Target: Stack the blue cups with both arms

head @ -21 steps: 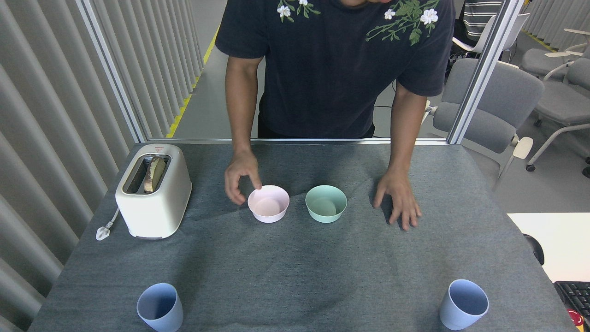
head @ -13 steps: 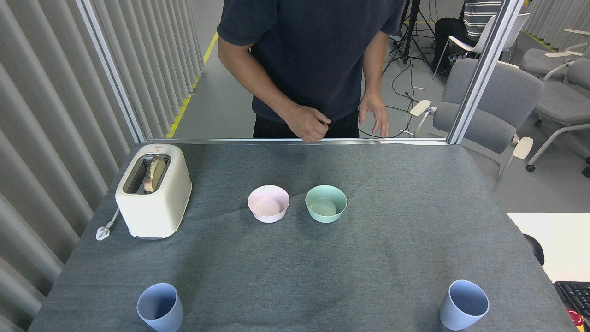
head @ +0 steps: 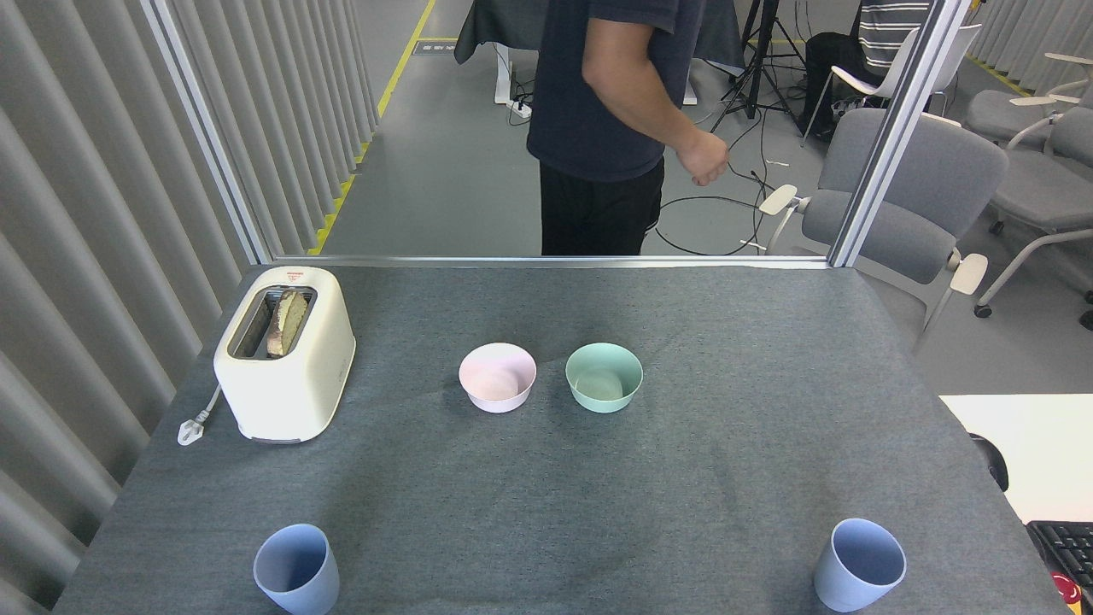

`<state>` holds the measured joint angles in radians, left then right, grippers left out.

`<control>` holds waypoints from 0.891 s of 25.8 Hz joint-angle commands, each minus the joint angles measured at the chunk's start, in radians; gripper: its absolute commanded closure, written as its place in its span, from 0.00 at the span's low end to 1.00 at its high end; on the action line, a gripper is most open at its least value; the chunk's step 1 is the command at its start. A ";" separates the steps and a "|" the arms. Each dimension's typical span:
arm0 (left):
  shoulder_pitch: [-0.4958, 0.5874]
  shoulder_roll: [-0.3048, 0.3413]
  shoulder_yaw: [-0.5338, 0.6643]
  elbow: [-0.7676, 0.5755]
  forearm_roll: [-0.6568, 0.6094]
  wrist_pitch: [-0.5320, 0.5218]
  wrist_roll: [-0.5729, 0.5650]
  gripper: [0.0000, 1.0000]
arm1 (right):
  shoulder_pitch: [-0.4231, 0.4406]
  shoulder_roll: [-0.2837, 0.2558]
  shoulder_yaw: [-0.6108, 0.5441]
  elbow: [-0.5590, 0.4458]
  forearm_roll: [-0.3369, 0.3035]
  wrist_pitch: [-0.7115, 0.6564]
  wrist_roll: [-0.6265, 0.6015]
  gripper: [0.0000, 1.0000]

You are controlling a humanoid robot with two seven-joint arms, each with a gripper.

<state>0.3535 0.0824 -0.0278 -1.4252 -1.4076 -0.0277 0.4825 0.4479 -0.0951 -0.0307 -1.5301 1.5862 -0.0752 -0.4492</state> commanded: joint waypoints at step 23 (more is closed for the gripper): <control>-0.225 0.011 -0.001 0.193 0.006 0.000 -0.008 0.00 | 0.000 0.000 0.002 0.010 0.001 0.000 -0.002 0.00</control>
<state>0.1521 0.0935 -0.0291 -1.2548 -1.4014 -0.0274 0.4734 0.4479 -0.0949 -0.0291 -1.5204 1.5862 -0.0752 -0.4510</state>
